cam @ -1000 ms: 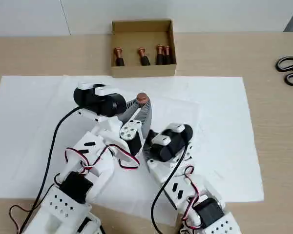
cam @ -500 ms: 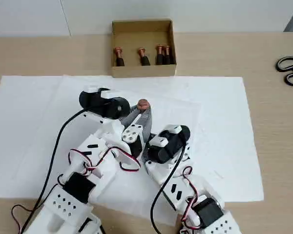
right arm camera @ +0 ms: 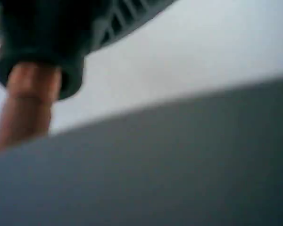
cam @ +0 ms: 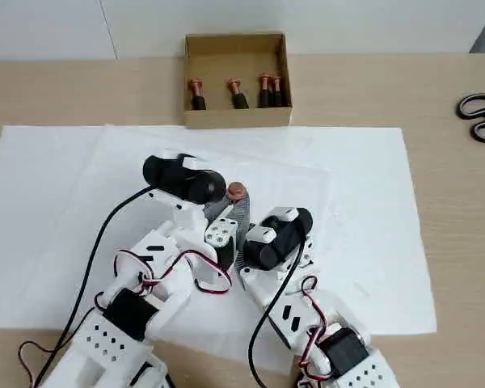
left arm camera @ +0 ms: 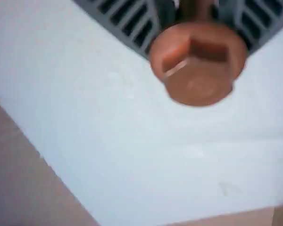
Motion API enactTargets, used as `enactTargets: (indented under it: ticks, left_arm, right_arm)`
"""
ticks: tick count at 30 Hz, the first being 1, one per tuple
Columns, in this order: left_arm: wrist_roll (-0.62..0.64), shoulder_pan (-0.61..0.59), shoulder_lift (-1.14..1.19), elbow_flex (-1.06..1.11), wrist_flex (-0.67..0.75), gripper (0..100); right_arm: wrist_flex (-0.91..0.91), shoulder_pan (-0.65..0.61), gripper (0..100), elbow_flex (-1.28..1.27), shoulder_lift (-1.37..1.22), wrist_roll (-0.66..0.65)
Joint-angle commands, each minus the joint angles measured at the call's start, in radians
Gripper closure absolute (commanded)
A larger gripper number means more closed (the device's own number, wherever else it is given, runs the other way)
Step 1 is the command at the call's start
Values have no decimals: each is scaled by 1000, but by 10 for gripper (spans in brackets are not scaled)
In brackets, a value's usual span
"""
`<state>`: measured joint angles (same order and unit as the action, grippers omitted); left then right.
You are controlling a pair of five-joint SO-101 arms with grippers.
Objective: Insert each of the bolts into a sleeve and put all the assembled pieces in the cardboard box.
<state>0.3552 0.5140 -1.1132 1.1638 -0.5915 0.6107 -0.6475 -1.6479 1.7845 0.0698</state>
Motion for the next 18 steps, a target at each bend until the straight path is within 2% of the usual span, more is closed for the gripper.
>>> enactTargets:
  ticks: [1, 12, 18]
  left_arm:
    - [-15, -5, -11, -33, -35, 994]
    - [-20, -3, -11, -33, -118, 994]
    - [-77, -3, -11, -33, -147, 994]
  right_arm:
    - [-27, -1, 995, 17, 22, 3]
    - [-27, -1, 995, 15, 22, 3]
    - [-27, -1, 995, 14, 22, 3]
